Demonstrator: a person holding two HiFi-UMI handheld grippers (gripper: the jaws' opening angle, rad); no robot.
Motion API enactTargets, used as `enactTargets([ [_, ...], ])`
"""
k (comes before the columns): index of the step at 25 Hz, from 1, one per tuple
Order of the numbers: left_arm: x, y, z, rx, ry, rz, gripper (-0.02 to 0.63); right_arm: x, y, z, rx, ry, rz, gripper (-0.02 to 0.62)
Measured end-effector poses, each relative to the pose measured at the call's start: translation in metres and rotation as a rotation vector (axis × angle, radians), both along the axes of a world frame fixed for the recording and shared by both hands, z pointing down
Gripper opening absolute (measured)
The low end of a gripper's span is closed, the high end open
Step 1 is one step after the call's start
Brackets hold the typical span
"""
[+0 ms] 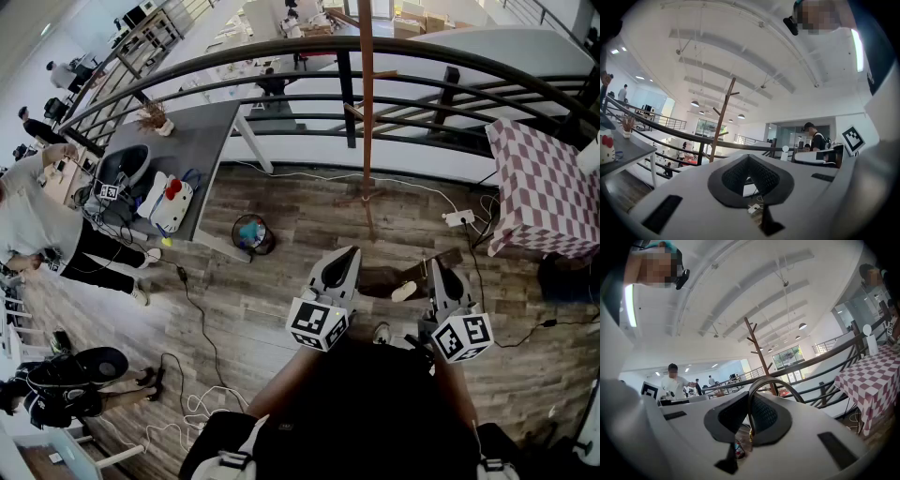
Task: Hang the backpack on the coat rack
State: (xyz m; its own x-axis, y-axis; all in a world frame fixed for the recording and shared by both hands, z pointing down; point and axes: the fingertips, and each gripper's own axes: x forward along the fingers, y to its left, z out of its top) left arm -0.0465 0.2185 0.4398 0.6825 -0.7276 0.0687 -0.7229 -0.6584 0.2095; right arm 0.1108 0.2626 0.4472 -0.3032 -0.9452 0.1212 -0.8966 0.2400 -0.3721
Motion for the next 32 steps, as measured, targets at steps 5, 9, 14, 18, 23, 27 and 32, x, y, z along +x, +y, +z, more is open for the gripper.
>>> enactTargets([
  [5,0.005,0.003,0.000,-0.004,0.007,0.007,0.009,0.004,0.001,-0.001,0.005,0.012,0.002,0.026],
  [9,0.007,0.002,-0.001,-0.006,0.010,0.009,0.009,0.006,-0.001,-0.002,0.007,0.024,-0.002,0.026],
  [14,0.012,0.003,0.001,-0.010,0.008,0.008,0.009,0.012,-0.002,0.000,0.004,0.028,-0.003,0.026],
  [18,0.017,0.007,0.003,-0.015,-0.004,0.011,0.009,0.017,0.000,0.001,-0.003,0.025,-0.012,0.026],
  [23,0.023,0.015,0.005,-0.029,-0.009,-0.006,0.009,0.021,0.006,0.003,-0.009,0.009,-0.038,0.026],
  [27,0.033,0.016,0.006,-0.027,-0.013,-0.038,0.009,0.029,0.004,0.007,-0.015,-0.011,-0.060,0.026],
  [32,0.034,0.026,0.000,-0.018,-0.017,-0.070,0.009,0.031,0.007,0.003,0.005,-0.019,-0.096,0.026],
])
